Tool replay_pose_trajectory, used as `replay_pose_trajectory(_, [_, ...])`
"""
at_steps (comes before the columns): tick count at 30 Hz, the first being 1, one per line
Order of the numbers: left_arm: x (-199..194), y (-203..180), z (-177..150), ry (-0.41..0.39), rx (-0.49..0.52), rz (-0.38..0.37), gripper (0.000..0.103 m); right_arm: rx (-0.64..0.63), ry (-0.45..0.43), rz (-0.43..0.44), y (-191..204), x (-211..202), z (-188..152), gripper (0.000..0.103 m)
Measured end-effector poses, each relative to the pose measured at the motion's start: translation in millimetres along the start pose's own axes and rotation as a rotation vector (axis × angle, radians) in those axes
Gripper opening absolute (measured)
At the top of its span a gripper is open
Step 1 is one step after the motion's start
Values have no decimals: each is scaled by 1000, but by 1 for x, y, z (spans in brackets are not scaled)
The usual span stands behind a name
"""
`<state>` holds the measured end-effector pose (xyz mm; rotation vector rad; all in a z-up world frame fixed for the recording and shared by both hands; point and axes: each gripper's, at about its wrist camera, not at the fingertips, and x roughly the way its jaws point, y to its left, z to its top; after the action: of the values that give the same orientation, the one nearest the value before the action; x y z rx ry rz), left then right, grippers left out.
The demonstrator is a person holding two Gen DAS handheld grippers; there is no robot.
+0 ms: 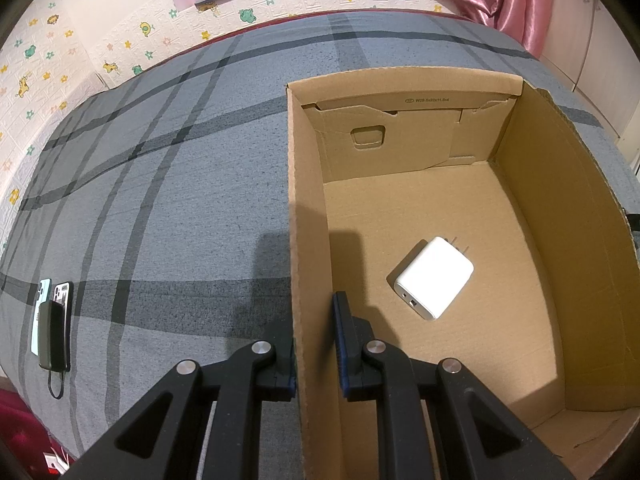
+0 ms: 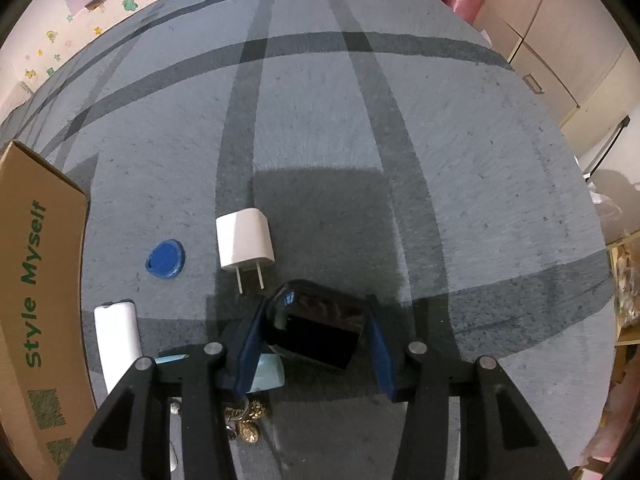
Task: Organize rigid objects
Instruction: 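Close the right gripper on the black cube adapter and lift, then carry the black adapter over the box held by the left gripper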
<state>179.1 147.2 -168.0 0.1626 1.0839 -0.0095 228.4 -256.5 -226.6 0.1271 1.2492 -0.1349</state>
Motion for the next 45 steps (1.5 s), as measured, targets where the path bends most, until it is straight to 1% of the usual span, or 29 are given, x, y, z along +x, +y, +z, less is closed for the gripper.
replay_pose_trajectory(9, [-1,-1,0,-2,-3,-1,15,-24,-33,-12,1,-34,-3,51])
replay_pose_trajectory(13, [-2,-1,0,-2,-3,-1,15,-46,-53,-13,14,-51,-3,51])
replay_pose_trajectory(26, [-2,2,0,-4,-8,-12,15,-153,-129,-6,62,-102,9,51])
replay_pose_trajectory(45, [-2,4,0,-5,-10,-31,15,-304,-191,72,152,-139,15,51])
